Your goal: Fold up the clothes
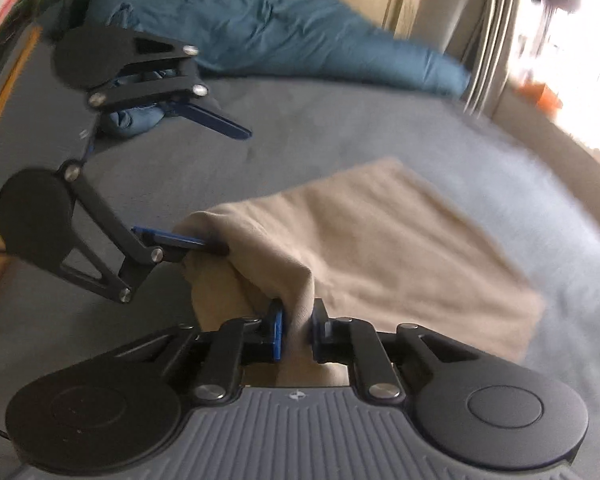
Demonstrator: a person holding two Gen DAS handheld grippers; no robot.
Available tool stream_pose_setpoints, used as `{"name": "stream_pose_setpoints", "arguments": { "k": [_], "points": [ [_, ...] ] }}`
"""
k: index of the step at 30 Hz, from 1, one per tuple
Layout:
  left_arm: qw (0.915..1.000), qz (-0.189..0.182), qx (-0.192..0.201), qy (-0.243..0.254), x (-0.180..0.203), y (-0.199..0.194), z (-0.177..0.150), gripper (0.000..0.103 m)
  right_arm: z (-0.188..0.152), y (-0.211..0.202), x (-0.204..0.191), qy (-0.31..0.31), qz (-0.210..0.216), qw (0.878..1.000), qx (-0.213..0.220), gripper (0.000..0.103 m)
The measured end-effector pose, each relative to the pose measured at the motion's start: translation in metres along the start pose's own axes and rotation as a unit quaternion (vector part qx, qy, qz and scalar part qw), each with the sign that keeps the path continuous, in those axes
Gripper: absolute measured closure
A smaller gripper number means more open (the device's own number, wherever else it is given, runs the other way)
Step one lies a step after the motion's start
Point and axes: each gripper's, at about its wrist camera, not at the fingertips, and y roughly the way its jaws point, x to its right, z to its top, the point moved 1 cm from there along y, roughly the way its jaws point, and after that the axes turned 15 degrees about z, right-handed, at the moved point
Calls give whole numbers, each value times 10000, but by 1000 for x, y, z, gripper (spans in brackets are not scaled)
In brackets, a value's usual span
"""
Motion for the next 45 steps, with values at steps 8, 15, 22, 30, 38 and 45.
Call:
{"name": "stream_pose_setpoints", "arguments": {
  "k": [8,15,22,30,38,45],
  "points": [
    [9998,-145,-117,70,4,0,-4,28,-32,28,-63,-2196,-1434,9638,-483,89],
    [9971,-290,-403,-577,-12,8,0,28,-30,-6,-29,-644,-1125,9915,70,66],
    [9886,-479,-726,-1225,-24,14,-2,28,-35,-68,24,2137,-274,9690,1212,60],
    [9846,-497,-830,-1458,-29,13,-3,28,-71,-50,30,3932,1636,8936,1419,66],
    [9859,-491,-798,-1386,-30,12,-3,28,-79,-25,33,4557,1596,8512,2056,92],
    [9853,-522,-768,-1436,-32,14,-5,28,-77,-16,44,4755,1775,8270,2418,92]
  ]
}}
